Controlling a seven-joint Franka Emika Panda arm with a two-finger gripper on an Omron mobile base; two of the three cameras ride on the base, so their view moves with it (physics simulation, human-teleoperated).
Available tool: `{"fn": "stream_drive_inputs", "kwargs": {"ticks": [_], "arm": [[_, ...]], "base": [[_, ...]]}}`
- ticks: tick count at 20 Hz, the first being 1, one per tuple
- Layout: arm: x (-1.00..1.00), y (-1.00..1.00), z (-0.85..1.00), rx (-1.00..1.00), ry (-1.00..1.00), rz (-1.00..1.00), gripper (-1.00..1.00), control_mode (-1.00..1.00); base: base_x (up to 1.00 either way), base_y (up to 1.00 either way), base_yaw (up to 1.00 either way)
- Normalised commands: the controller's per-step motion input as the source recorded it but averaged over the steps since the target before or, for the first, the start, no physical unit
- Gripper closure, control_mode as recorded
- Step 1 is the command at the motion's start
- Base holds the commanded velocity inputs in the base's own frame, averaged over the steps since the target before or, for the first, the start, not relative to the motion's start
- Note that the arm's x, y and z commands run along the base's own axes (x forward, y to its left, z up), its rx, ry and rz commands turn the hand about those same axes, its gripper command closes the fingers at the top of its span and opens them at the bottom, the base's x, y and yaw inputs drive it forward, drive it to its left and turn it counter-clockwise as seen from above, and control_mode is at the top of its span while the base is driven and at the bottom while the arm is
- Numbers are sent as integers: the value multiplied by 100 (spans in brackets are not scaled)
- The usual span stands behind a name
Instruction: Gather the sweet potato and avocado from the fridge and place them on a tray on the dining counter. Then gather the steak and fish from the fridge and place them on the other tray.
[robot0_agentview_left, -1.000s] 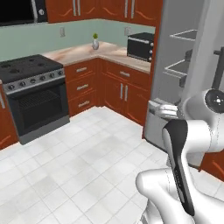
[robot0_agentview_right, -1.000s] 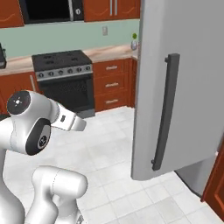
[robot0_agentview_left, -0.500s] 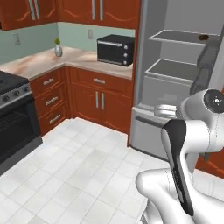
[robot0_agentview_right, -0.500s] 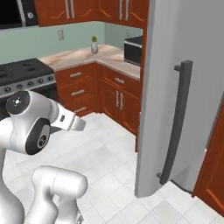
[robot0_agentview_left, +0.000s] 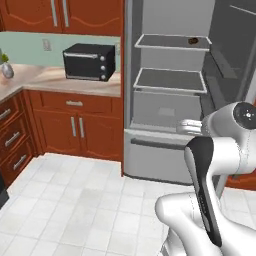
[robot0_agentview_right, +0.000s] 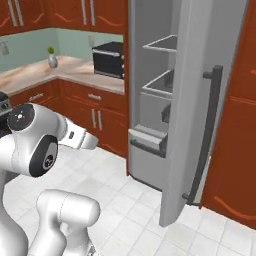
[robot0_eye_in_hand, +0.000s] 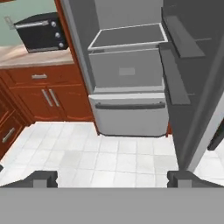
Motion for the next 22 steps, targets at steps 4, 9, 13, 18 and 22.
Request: {"fn": "stream_drive_inputs", "kwargs": {"ticks": [4,9,13,18,22], "arm": [[0,0,0,0,0,0,-100,100],[0,0,0,0,0,0,-100,100],[0,0,0,0,0,0,-100,100],[0,0,0,0,0,0,-100,100],[0,0,0,0,0,0,-100,100]], "base": [[59,53,-54],[69,58,-50],[85,64,-44],[84,40,-40],[93,35,-36]]}}
